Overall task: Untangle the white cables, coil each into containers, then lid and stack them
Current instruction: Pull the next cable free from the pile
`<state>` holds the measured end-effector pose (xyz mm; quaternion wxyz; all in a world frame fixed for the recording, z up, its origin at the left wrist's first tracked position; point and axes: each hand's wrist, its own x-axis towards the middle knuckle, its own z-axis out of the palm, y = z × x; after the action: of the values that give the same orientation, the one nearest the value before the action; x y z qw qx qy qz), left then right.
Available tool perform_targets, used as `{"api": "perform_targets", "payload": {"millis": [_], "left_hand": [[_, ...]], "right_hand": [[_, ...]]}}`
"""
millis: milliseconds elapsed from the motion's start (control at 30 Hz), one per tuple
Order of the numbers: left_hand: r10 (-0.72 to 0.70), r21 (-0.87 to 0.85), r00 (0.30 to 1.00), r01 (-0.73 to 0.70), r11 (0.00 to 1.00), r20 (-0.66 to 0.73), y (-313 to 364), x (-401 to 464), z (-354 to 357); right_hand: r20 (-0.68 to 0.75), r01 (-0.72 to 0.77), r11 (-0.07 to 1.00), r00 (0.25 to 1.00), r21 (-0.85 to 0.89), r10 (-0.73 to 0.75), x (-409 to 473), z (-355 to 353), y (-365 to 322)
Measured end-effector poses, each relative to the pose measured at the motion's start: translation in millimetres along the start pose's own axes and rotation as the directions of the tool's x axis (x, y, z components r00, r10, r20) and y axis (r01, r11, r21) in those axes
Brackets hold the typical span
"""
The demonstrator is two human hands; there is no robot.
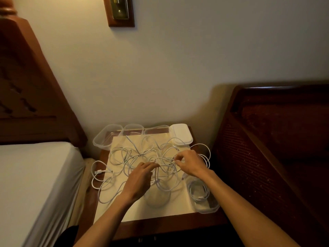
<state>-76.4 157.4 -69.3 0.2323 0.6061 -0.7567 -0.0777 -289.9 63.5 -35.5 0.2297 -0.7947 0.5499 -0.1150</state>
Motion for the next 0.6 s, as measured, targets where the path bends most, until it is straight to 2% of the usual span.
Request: {"api": "perform_targets", "payload": {"millis": [33, 100, 167, 267, 300, 333, 400, 433, 500, 600], "left_hand": [[0.018, -0.031, 1.000, -0.018, 0.999, -0.017, -0.8, 1.6, -0.8], [0.035, -0.085, 0.997, -0.041, 0.996, -0.067, -1.5, 3.6, -5.4], [-0.006, -0.114, 0.990, -0.011, 0.993, -0.142, -5.0, 7.0, -13.0], [-0.268, -0.226, 0.903, 0.199, 0.954, -0.336, -20.2, 16.5, -25.1], [-0.332, -0.219, 0.872, 0.267, 0.939, -0.361, -27.5, 21.0, -26.9], [-0.371, -0.180, 0.860, 0.327, 0.928, -0.350, -33.9, 25.4, -27.7], [-0.414, -0.082, 0.877, 0.406, 0.910, -0.245, -45.0, 32.4, -24.8], [-0.433, -0.055, 0.884, 0.431, 0.901, -0.178, -48.3, 35.1, -23.8], [-0.445, -0.043, 0.892, 0.443, 0.895, -0.076, -52.5, 39.5, -23.1], [-0.400, -0.062, 0.916, 0.397, 0.916, -0.032, -51.7, 45.3, -23.0]], "right_hand": [[0.027, -0.013, 0.999, 1.000, 0.030, 0.012, 2.7, 3.1, -7.3], [0.117, 0.005, 0.999, 0.993, -0.054, 0.001, 8.1, 11.3, -17.9], [0.151, 0.014, 0.997, 0.989, -0.080, -0.001, 14.6, 15.9, -21.4], [0.152, -0.027, 0.998, 0.988, 0.062, 0.018, 24.9, 8.9, -23.4], [0.114, -0.049, 0.993, 0.993, 0.108, 0.037, 28.8, 4.4, -25.4], [0.044, -0.068, 0.988, 0.997, 0.141, 0.062, 34.8, 0.8, -25.5], [-0.125, -0.088, 0.987, 0.987, 0.135, 0.106, 51.0, -3.0, -22.8], [-0.149, -0.088, 0.989, 0.983, 0.120, 0.106, 60.6, -2.4, -22.0], [-0.071, -0.071, 0.990, 0.994, 0.123, 0.081, 78.0, 3.9, -27.6], [0.094, -0.045, 0.998, 0.995, 0.055, 0.039, 97.1, 21.3, -45.4]]}}
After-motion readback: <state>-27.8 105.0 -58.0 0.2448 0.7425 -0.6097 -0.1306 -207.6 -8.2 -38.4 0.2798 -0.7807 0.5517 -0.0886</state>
